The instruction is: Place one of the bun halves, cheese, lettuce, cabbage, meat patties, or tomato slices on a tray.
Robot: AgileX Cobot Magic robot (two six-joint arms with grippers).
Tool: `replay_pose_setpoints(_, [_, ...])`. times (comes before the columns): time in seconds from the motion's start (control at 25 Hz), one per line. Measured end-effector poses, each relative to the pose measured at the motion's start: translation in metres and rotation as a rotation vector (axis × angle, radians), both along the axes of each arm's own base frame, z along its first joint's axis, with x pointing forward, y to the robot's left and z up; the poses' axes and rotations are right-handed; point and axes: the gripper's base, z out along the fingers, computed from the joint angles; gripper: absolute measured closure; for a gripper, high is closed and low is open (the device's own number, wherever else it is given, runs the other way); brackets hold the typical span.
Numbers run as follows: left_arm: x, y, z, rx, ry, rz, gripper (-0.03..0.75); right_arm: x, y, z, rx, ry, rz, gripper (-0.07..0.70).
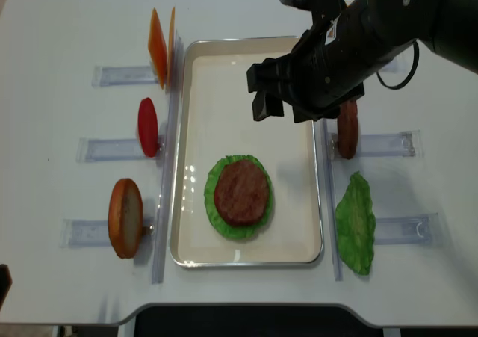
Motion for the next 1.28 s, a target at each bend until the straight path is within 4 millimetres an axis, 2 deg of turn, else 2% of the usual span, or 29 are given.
replay_pose_setpoints(0.2, [0.000,0.000,0.000,0.000,0.000,0.000,0.576,0.007,-0.021,0.016,-0.126,0.012,0.017,0.145])
replay_pose_setpoints(0.4, [0.000,0.000,0.000,0.000,0.000,0.000,0.576,0.023,-0.058,0.026,-0.207,0.033,-0.038,0.145])
replay_pose_setpoints(0.52, [0.000,0.000,0.000,0.000,0.000,0.000,0.576,0.033,-0.089,0.024,-0.265,0.051,-0.070,0.145])
replay_pose_setpoints(0.72, [0.000,0.000,0.000,0.000,0.000,0.000,0.576,0.049,-0.153,0.023,-0.319,0.086,-0.178,0.145])
replay_pose_setpoints(0.88, [0.000,0.000,0.000,0.000,0.000,0.000,0.576,0.056,-0.203,0.022,-0.366,0.085,-0.267,0.145])
replay_pose_setpoints(1.0, [0.000,0.000,0.000,0.000,0.000,0.000,0.576,0.056,-0.232,0.022,-0.380,0.083,-0.304,0.145])
replay_pose_setpoints(1.16, [0.000,0.000,0.000,0.000,0.000,0.000,0.576,0.054,-0.253,0.022,-0.391,0.081,-0.321,0.145])
replay_pose_setpoints(1.28, [0.000,0.000,0.000,0.000,0.000,0.000,0.576,0.051,-0.259,0.025,-0.397,0.070,-0.319,0.145])
